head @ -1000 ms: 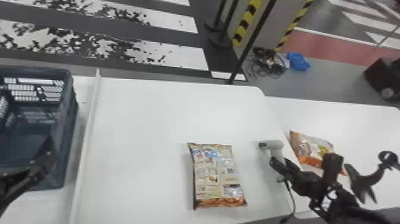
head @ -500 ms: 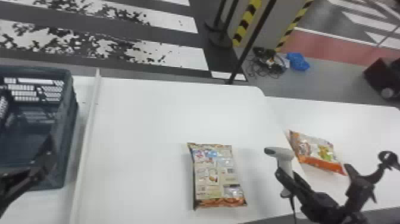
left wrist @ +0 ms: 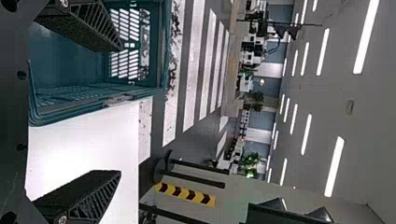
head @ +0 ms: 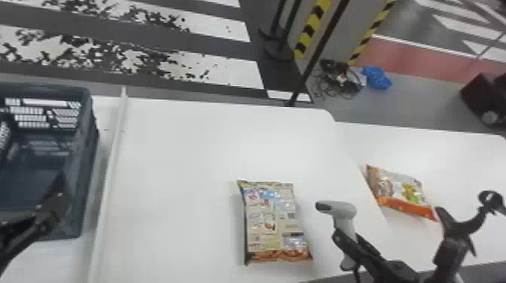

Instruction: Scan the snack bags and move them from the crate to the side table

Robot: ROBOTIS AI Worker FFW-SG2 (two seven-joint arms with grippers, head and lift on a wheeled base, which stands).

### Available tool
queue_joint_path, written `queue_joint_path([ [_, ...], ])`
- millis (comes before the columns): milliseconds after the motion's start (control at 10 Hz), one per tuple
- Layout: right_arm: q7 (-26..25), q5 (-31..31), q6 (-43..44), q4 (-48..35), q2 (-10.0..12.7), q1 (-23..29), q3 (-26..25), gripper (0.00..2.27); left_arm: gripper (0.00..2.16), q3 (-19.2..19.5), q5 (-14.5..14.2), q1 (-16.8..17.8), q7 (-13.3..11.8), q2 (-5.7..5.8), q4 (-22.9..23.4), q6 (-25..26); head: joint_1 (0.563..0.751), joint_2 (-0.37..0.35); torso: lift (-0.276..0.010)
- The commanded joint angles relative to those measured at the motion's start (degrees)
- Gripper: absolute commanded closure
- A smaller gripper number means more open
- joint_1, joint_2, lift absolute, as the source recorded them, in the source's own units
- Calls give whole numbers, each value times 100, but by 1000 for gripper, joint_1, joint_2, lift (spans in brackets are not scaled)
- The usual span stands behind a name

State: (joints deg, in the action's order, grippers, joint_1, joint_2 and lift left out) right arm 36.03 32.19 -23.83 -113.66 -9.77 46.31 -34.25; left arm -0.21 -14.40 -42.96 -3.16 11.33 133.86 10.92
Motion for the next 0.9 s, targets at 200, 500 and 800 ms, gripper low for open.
queue_joint_path([
  [200, 62, 41, -74, -156, 19, 123, 278, 2236, 56, -5, -37, -11, -9, -17, 8, -6, 695, -346, -87],
  [500, 88, -64, -92, -183, 10, 123, 498, 2236, 56, -5, -37, -28, -9, -17, 8, -41, 695, -305, -87],
  [800, 88, -257, -74, -103, -8, 115, 674, 2236, 56, -5, -37, -55, -9, -17, 8, -59, 695, -282, -87],
])
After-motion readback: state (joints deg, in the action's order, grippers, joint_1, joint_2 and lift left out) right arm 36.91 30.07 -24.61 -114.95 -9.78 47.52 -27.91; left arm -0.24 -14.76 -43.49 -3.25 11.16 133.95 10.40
